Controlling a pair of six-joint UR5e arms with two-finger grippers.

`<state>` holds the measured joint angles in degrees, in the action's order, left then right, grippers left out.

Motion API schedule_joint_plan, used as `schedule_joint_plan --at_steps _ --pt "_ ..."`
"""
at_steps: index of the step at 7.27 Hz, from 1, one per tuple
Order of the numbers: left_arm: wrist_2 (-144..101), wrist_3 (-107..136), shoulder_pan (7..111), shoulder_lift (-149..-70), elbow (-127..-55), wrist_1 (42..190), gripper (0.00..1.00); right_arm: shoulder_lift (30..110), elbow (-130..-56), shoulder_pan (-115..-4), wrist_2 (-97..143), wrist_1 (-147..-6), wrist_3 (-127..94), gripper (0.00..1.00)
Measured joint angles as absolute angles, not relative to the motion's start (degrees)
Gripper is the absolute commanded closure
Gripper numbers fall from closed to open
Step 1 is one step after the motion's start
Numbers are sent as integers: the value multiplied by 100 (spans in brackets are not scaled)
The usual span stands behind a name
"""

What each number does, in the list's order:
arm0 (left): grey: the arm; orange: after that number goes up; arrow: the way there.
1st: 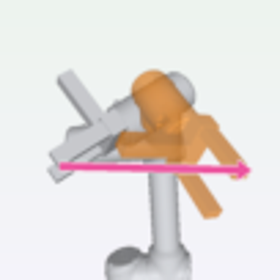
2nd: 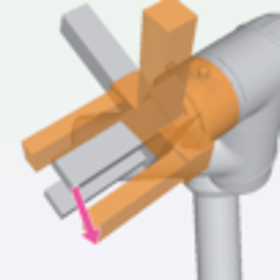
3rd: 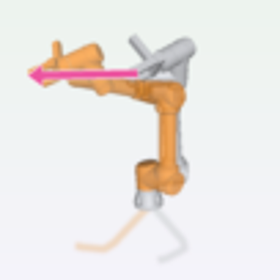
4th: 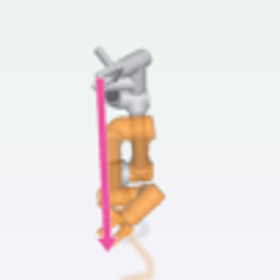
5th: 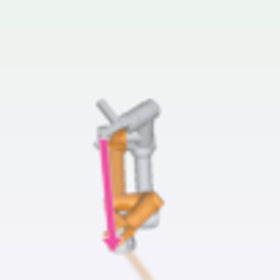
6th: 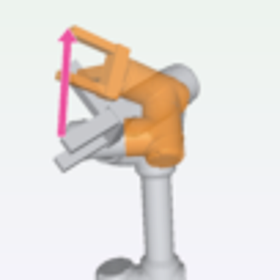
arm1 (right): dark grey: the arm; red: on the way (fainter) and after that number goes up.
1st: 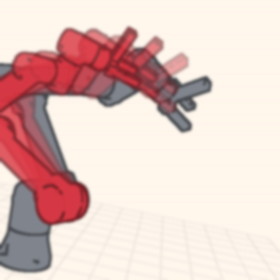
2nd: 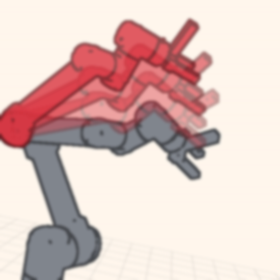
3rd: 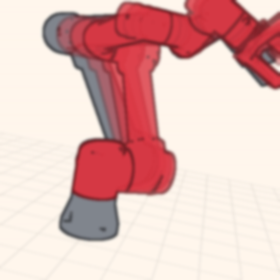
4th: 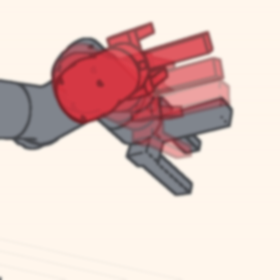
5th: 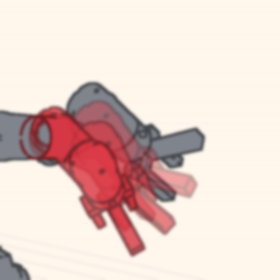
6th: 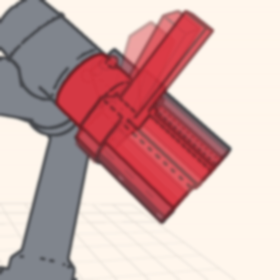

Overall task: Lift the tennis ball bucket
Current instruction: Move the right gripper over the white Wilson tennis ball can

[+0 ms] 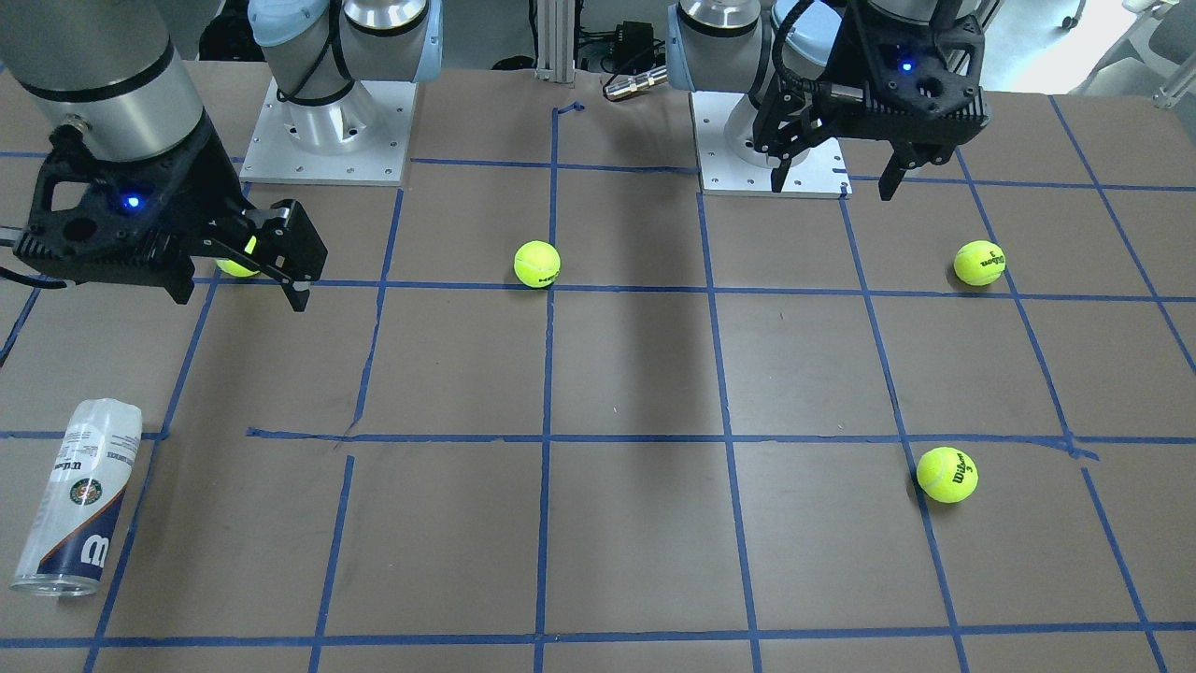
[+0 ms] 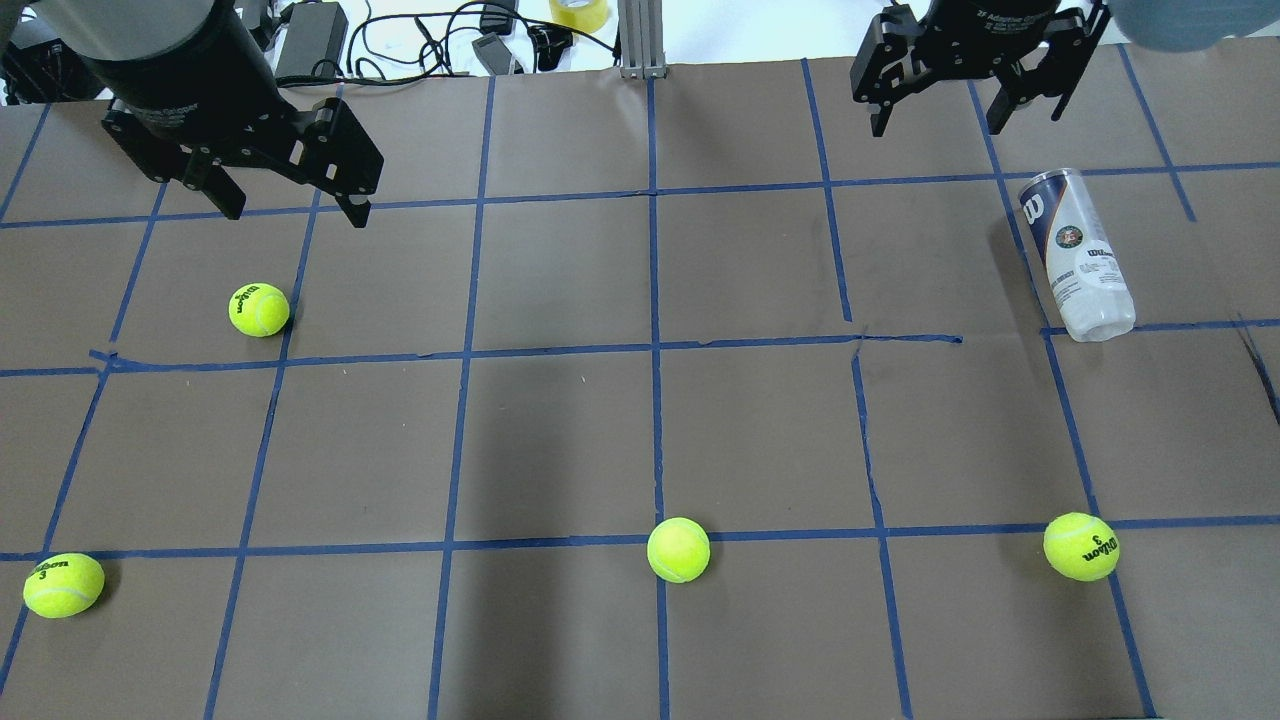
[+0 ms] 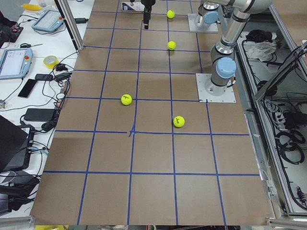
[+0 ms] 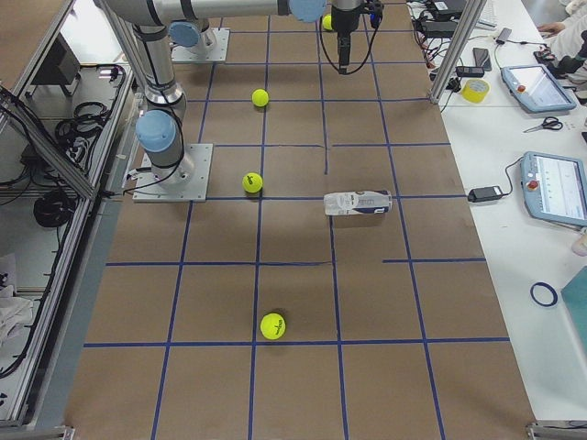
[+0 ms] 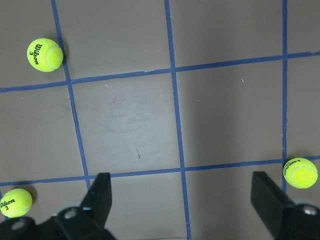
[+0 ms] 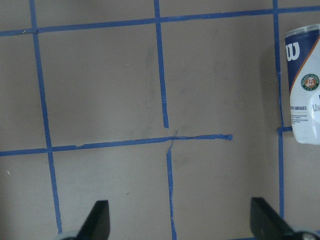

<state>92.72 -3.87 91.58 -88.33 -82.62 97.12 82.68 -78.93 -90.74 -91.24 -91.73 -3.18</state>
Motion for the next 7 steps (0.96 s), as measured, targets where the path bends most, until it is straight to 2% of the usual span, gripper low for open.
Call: schedule_joint_plan --at_steps 4,7 --pt "9272 -387 9158 -8833 -8262 9712 0 8424 -7927 -9061 -9153 -9238 -257 0" --pt "9273 -387 9158 -8833 -8262 9708 0 8025 -7963 -8421 -9198 -9273 -173 0"
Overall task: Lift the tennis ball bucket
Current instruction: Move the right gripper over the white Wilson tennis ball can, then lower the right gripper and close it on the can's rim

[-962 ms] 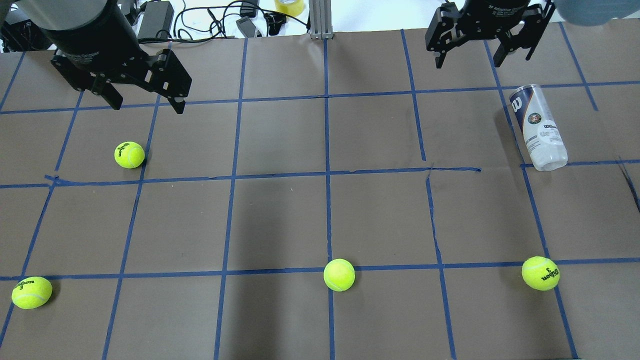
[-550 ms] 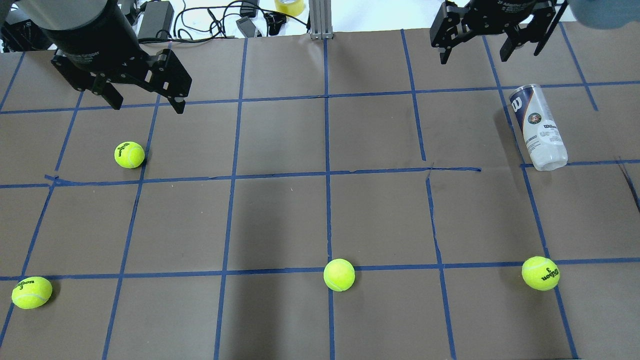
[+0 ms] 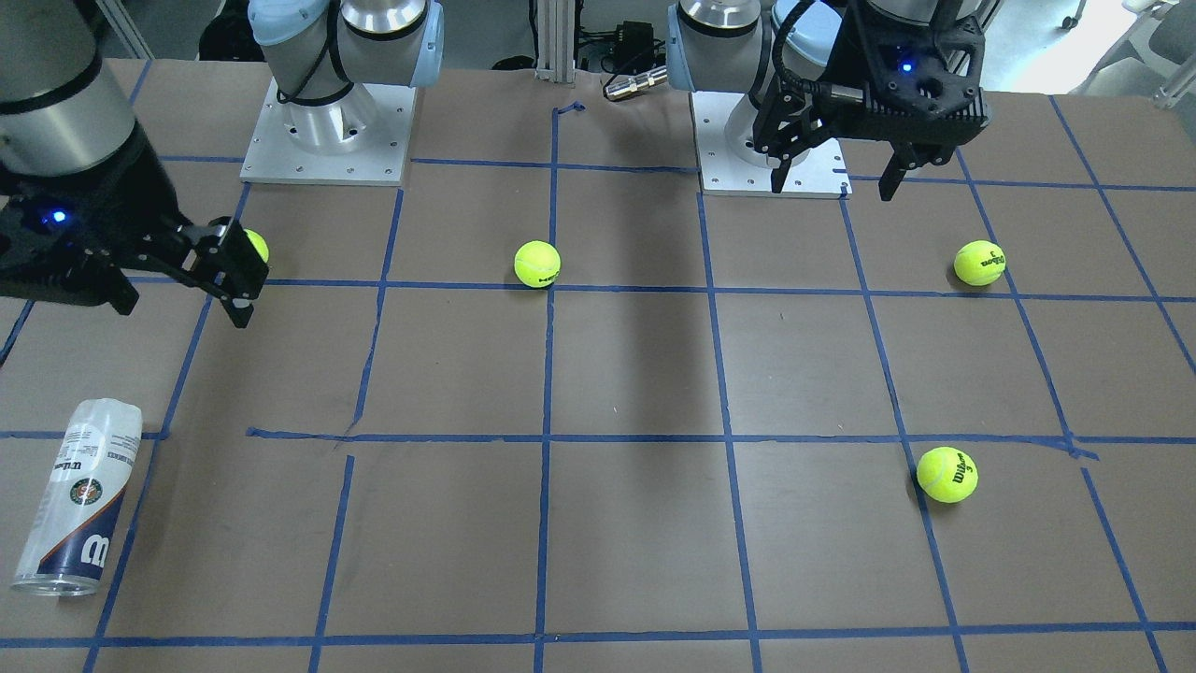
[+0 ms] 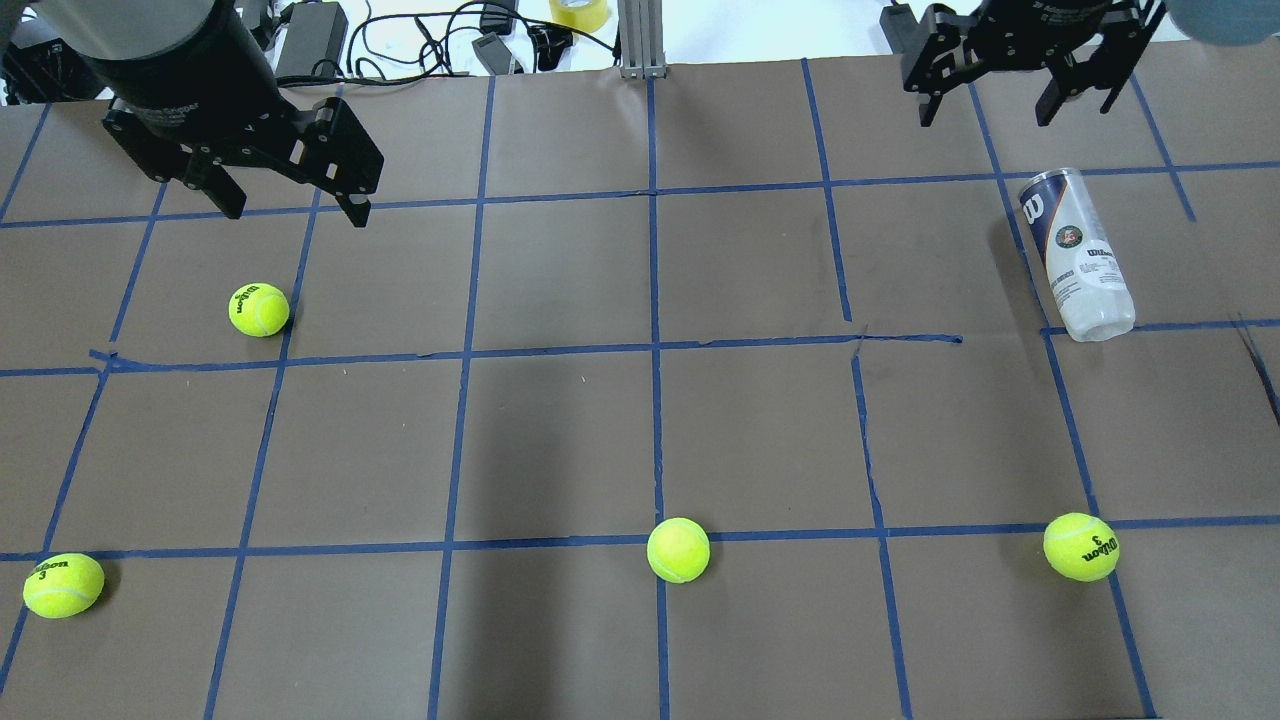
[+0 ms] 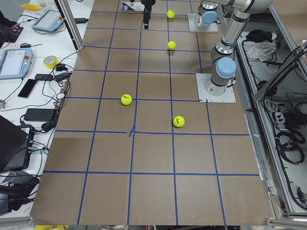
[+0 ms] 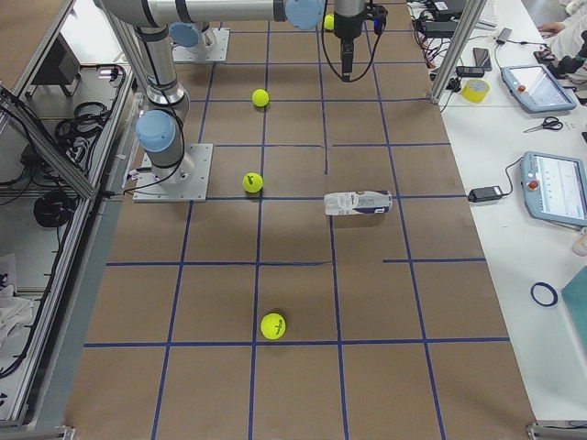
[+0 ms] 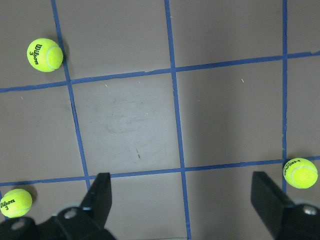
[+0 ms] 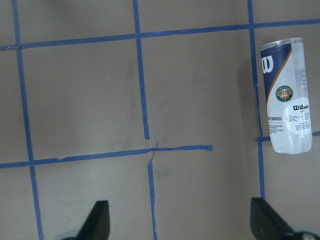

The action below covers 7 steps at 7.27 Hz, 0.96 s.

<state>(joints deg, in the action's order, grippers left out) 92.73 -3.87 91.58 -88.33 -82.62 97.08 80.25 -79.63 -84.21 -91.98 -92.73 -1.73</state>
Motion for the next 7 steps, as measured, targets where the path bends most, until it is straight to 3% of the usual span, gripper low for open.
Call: schedule_joint_plan --at_steps 2,7 --pt "9269 -387 9161 -8833 -8262 9706 0 7344 -7955 -7716 -9210 -9522 362 0" --pt "9272 -386 9158 -8819 -8260 9711 0 5622 -7928 -6877 -9421 -11655 1396 0"
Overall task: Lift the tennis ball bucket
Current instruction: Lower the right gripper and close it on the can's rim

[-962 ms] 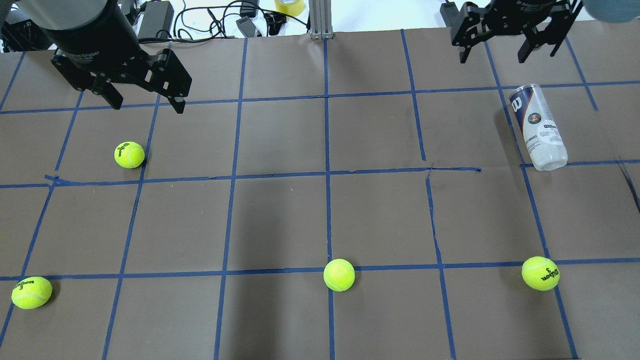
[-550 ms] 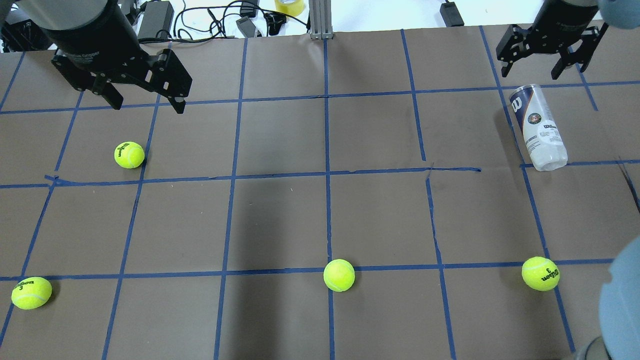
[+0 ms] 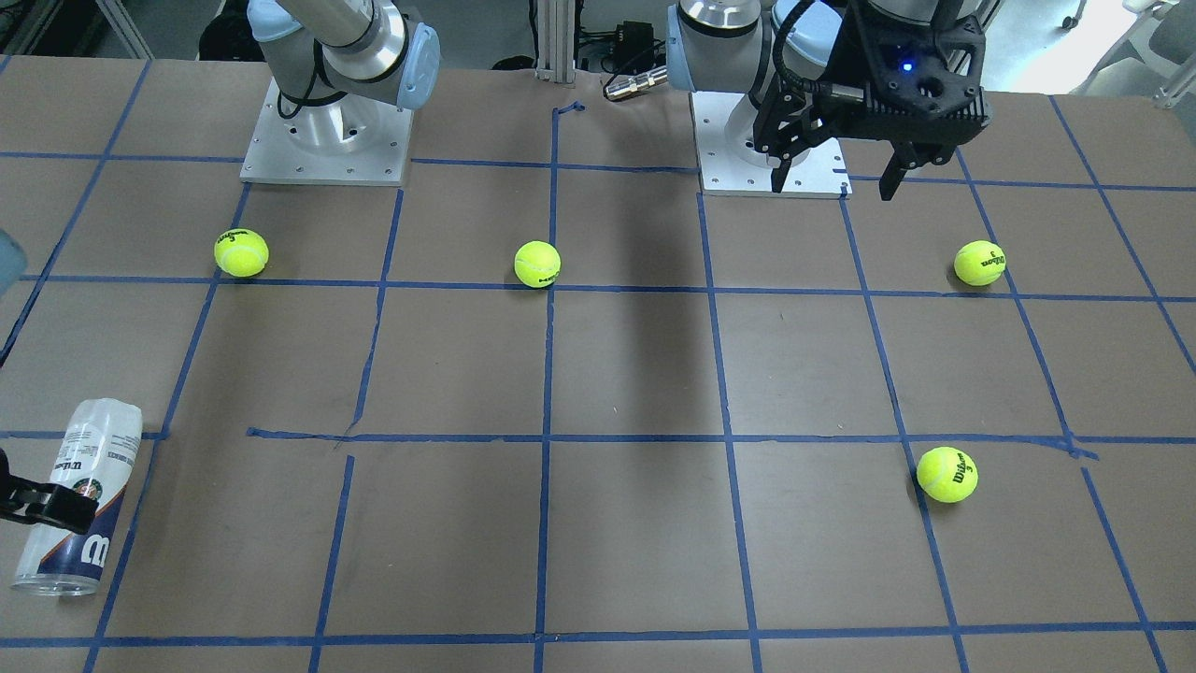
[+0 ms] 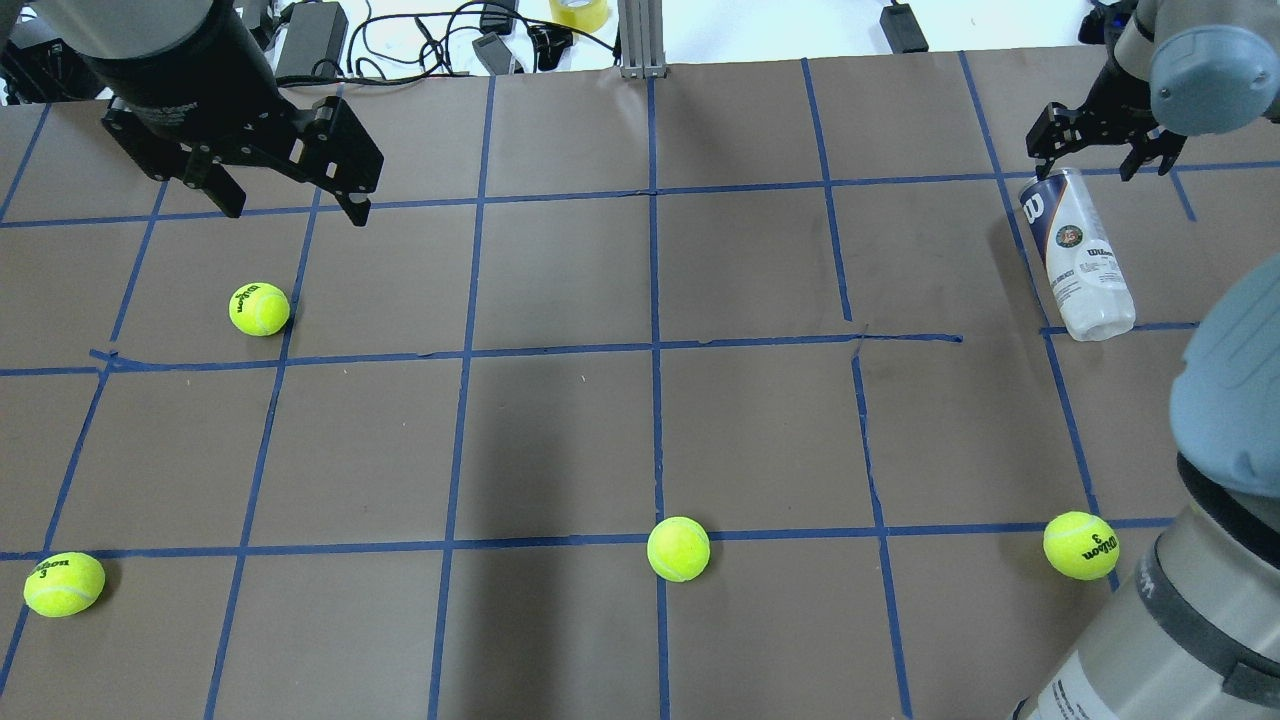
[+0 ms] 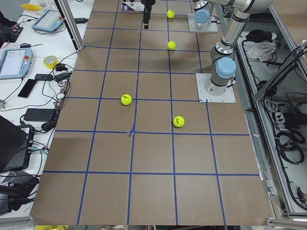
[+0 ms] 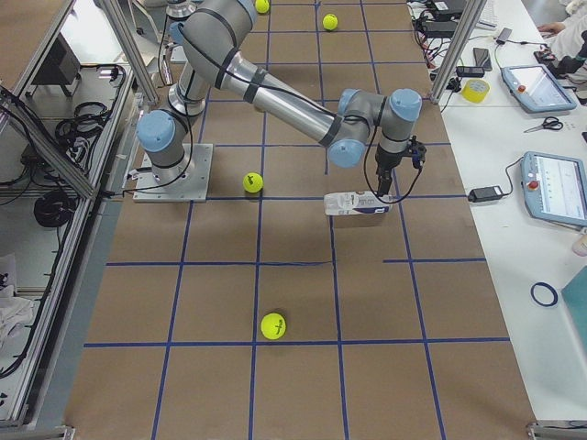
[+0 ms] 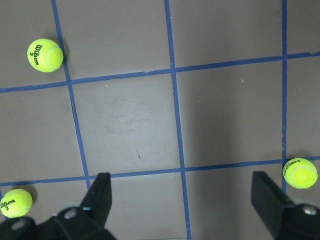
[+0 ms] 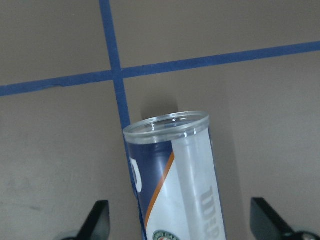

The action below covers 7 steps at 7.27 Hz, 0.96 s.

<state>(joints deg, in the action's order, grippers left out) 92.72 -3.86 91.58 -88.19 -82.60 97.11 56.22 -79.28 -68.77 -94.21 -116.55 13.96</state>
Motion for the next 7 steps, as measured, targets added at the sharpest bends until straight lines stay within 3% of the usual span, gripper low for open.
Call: schedule_joint_plan --at_steps 7 --pt "9269 -387 9158 -8818 -8262 9706 0 5025 -7916 -6785 -8933 -12223 2400 0"
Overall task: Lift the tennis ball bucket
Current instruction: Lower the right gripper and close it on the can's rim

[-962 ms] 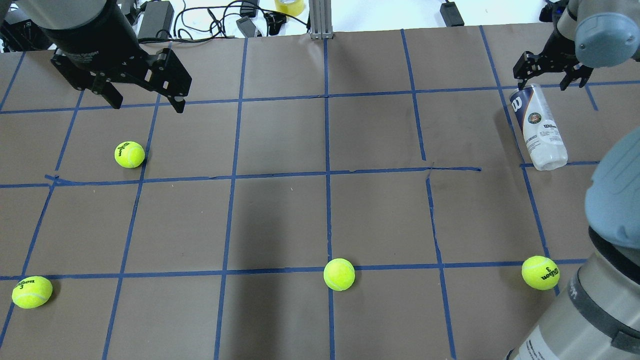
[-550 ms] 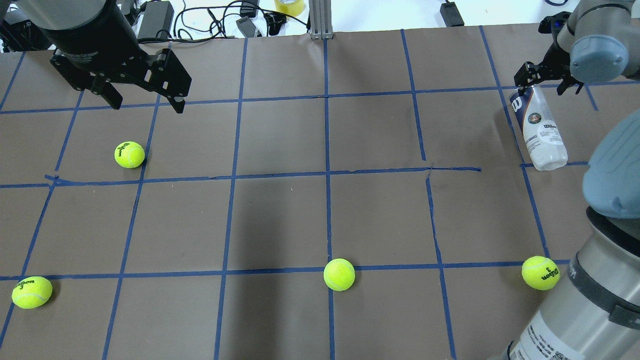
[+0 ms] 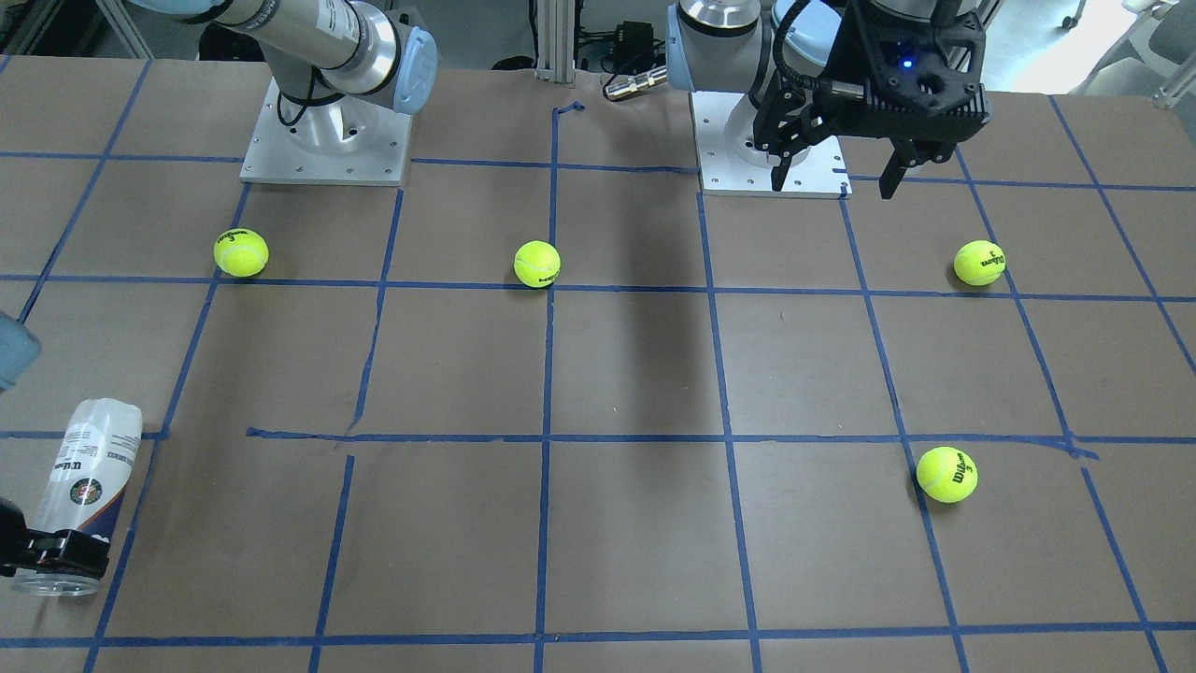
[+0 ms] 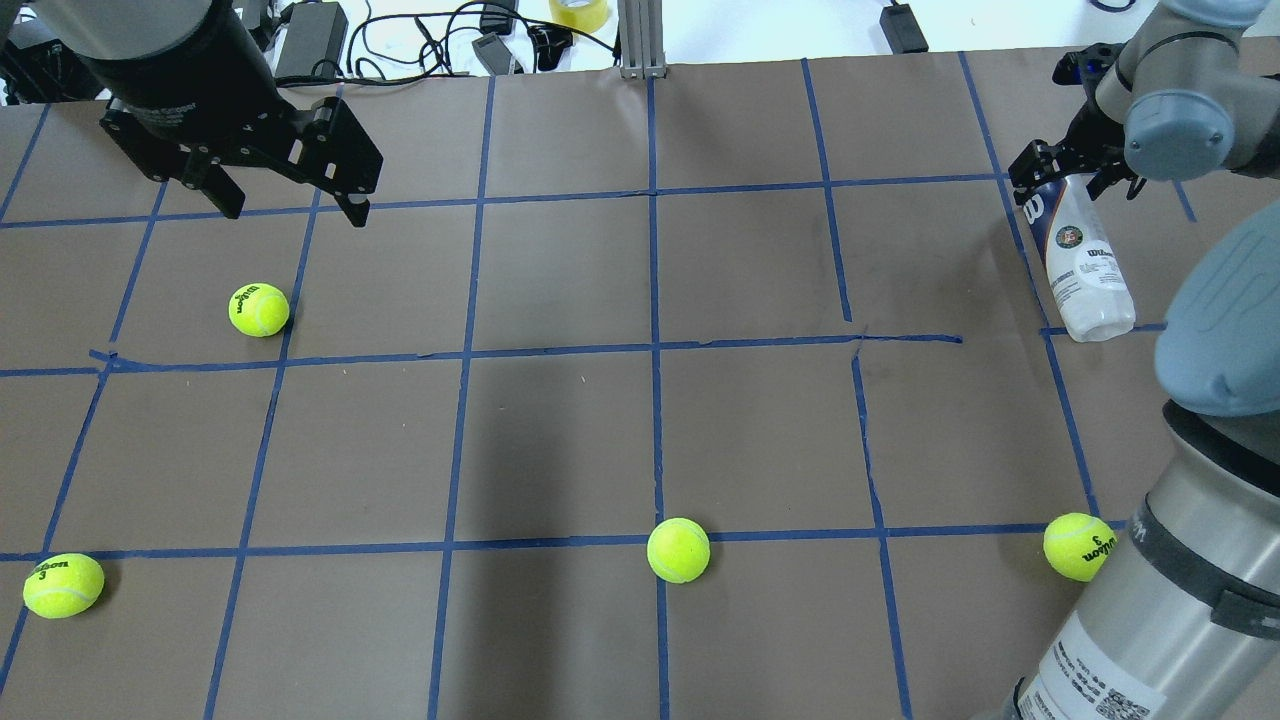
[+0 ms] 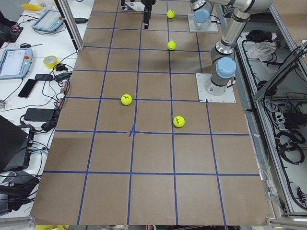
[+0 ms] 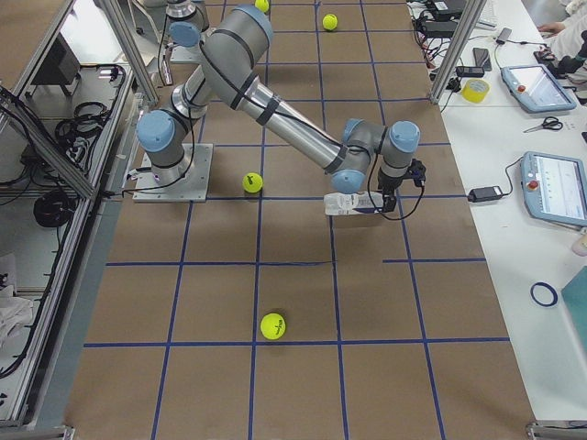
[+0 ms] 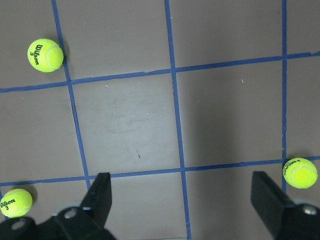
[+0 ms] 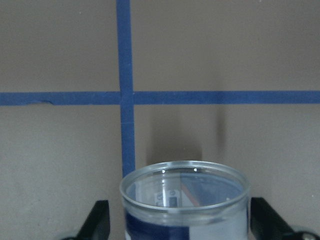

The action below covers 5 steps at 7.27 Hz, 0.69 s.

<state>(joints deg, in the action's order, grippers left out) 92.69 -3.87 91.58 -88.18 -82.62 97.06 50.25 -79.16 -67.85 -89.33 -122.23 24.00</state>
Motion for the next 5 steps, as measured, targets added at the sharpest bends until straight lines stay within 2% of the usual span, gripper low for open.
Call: schedule_joint_plan --at_steps 3,4,5 --pt "9272 -387 9158 -8816 -8262 9712 0 4876 -7933 -6785 -8935 -12325 2731 3" --pt "9272 -387 9158 -8816 -8262 9712 0 4868 -7933 -6785 -8936 -12335 2744 24" --pt "9273 -387 9158 -8815 -8262 9712 0 4876 -7931 -6785 -8933 -12334 2749 26"
